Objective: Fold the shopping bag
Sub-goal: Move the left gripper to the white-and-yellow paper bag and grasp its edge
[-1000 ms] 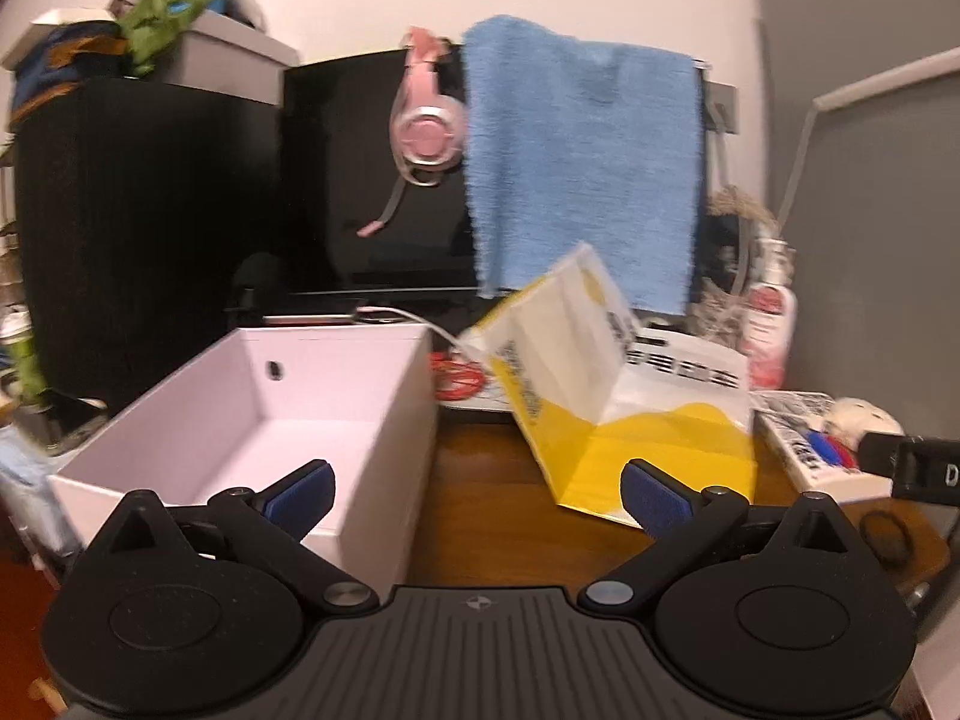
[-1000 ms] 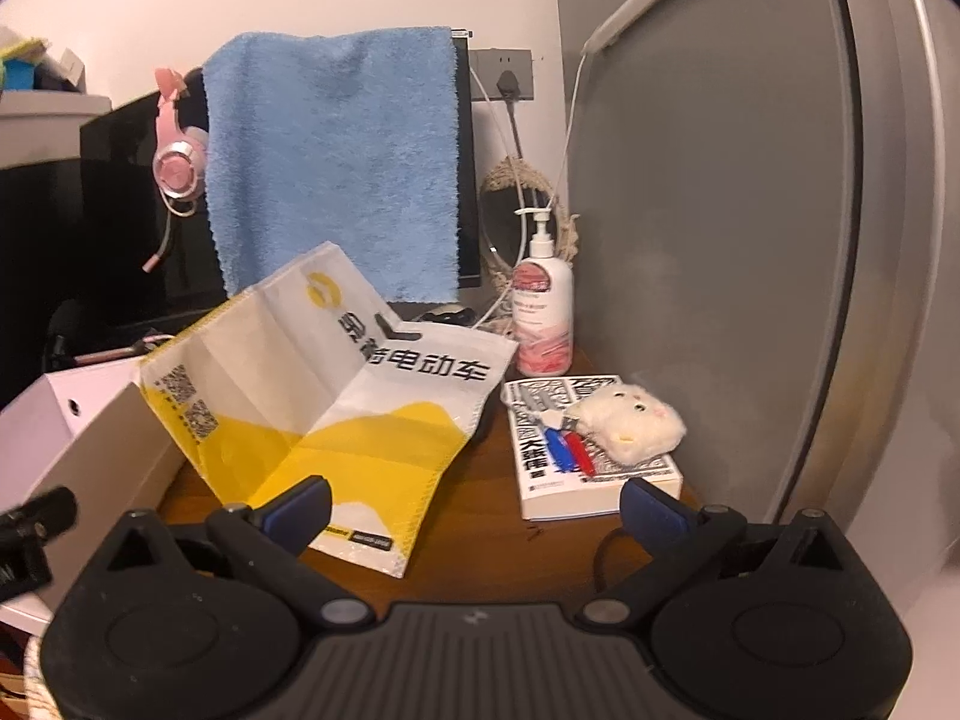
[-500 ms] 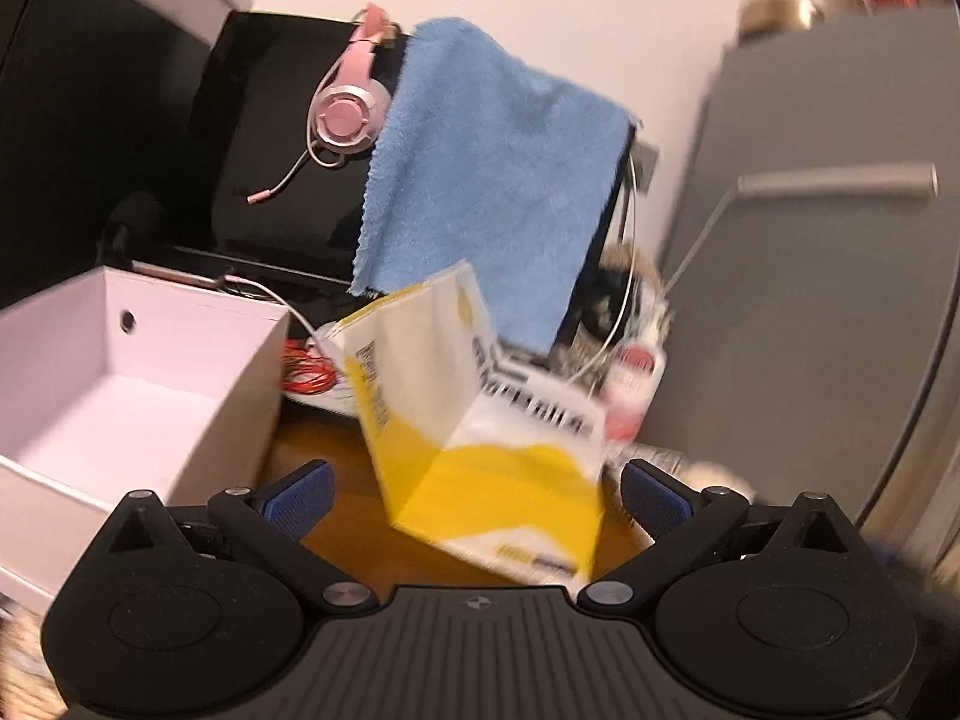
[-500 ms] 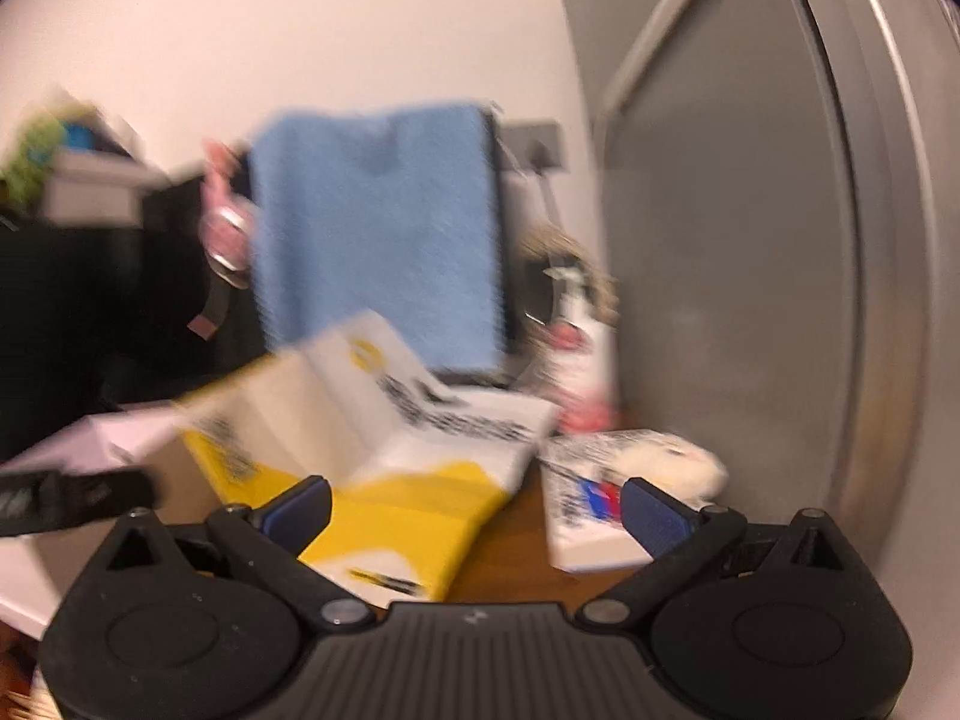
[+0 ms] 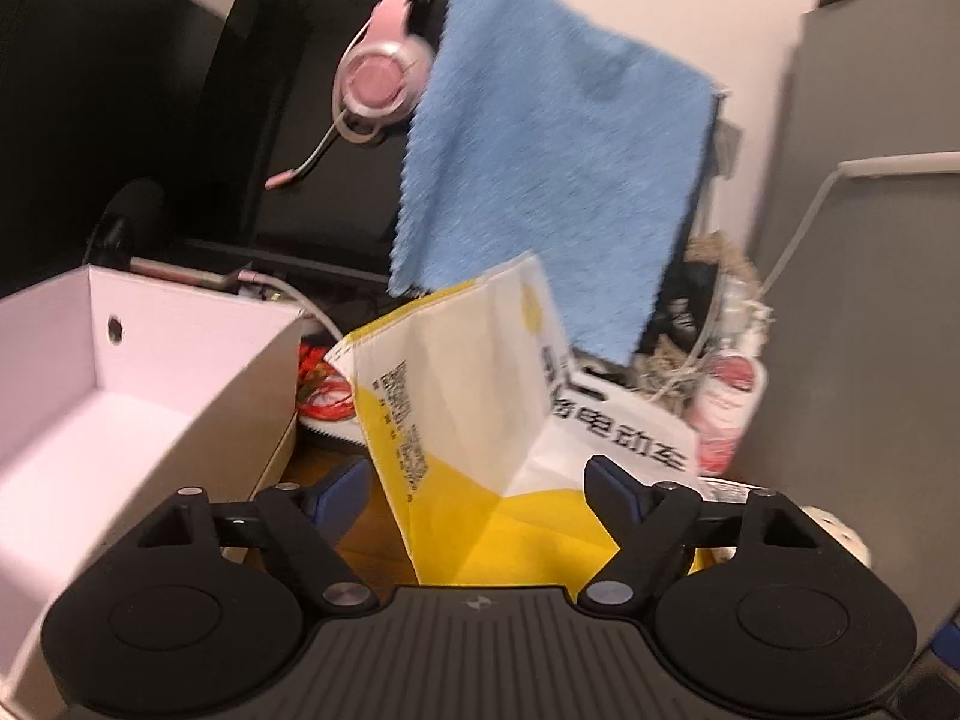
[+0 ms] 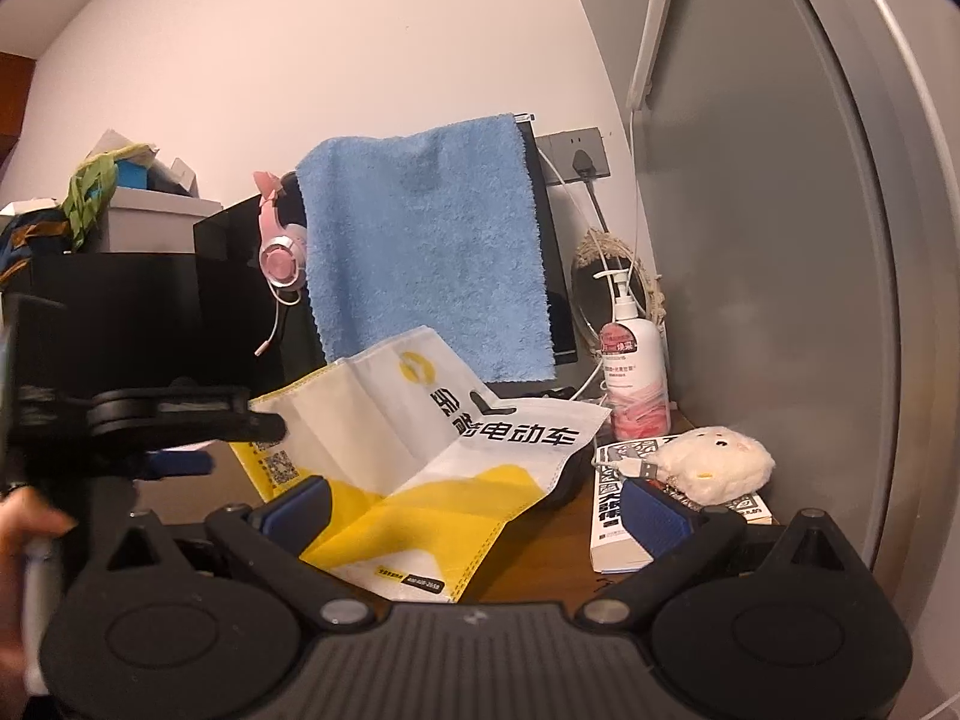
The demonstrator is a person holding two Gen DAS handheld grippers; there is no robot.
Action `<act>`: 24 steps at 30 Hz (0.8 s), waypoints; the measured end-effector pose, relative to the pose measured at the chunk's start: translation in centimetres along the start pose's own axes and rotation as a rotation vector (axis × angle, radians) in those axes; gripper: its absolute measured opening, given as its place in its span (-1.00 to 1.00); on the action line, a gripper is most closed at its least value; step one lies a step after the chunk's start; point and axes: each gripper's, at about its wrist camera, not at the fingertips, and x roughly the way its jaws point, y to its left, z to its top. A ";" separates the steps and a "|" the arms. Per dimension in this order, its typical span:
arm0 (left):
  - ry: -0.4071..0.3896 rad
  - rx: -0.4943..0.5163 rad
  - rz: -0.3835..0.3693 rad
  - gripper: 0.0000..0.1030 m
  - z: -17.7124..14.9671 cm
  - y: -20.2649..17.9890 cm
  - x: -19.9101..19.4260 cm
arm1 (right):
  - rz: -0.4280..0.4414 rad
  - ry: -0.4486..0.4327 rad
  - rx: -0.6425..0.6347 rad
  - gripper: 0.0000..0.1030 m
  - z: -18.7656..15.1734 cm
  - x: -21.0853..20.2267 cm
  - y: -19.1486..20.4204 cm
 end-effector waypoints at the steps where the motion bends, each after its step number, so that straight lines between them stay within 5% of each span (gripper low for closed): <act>1: -0.005 -0.004 0.022 0.50 0.0 0.0 0.6 | 0.008 -0.001 0.003 0.99 -0.1 -0.1 -0.1; 6: -0.007 -0.019 0.047 0.44 0.2 0.3 2.8 | 0.013 -0.007 -0.016 0.98 -0.4 0.4 -0.6; 8: 0.000 -0.022 0.057 0.05 0.4 0.4 3.4 | 0.013 -0.015 -0.015 0.98 -0.5 0.5 -0.8; 10: 0.026 -0.009 0.076 -0.56 0.5 0.3 4.1 | 0.017 -0.015 -0.003 0.98 -0.5 0.6 -1.0; 12: 0.048 0.002 0.080 -0.88 0.5 0.2 4.4 | 0.024 -0.008 0.014 0.98 -0.6 0.9 -1.4; 24: -0.026 0.177 0.024 -0.93 -1.4 -1.5 -0.2 | 0.008 -0.006 0.072 0.97 -0.5 0.7 -2.3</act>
